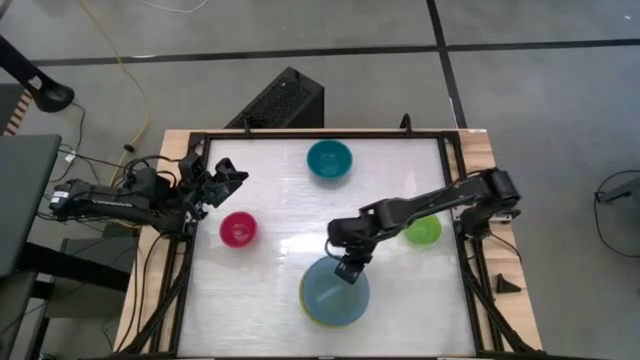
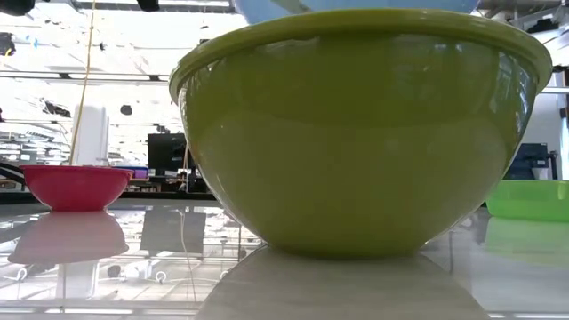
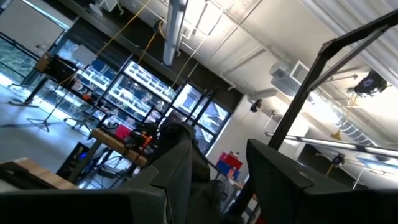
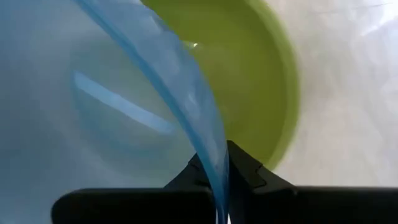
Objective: Nest bowls inside each other
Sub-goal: Stack the blue bowl on the light green bowl, then stack the light blue bowl on the blue bowl
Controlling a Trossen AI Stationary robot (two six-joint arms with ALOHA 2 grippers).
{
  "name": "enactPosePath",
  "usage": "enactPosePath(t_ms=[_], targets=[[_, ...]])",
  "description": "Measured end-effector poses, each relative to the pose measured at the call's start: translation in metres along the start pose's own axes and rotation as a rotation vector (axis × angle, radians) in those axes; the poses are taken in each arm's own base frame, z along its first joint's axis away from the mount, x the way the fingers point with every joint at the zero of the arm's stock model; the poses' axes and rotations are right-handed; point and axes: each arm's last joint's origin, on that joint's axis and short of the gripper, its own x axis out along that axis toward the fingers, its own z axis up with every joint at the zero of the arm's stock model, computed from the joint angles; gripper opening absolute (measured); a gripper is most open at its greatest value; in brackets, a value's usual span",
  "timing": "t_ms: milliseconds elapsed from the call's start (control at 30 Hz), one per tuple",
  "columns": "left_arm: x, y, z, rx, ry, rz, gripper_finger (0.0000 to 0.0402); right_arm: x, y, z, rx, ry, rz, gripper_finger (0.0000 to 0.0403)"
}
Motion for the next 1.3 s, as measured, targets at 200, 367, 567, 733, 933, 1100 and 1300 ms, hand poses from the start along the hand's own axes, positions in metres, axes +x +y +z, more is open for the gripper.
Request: enactPosePath(t_ms=[200,367,567,733,933,1100,1300], targets=[[0.0,0.0,0.0,-0.025,0.004,-0.008,0.0141,0.025,-0.001,0.008,0.003,0.072,-0.039,0.0036],[0.0,0.0,0.0,-0.025,0.004,-0.008,0.0141,0.026,-0.003,0.008,0.02,0.075,-0.069,0.0039],[0.0,0.0,0.0,-0.021,0.008,-0.014,0.0141,0.022,-0.002,0.007,0.018,0.061,-0.075,0.0074],[0.0,-0.001,0.0,-0.01,0.008,-0.015,0.0141,0.024,-0.001,0.005,0.012,0.068,-0.075,0.0134],[0.0,-0.001,0.0,-0.006,0.016,-0.026,0.0141,0.023,-0.002,0.006,0.042,0.067,-0.08,0.0209],[0.0,-0.002,-0.001,-0.007,0.033,-0.051,0.0141,0.02,-0.004,0.009,0.053,0.045,-0.086,0.0235],[0.0,-0.001,-0.003,-0.017,0.058,-0.059,0.0141,-0.009,0.001,0.009,0.046,-0.119,-0.115,0.0233]])
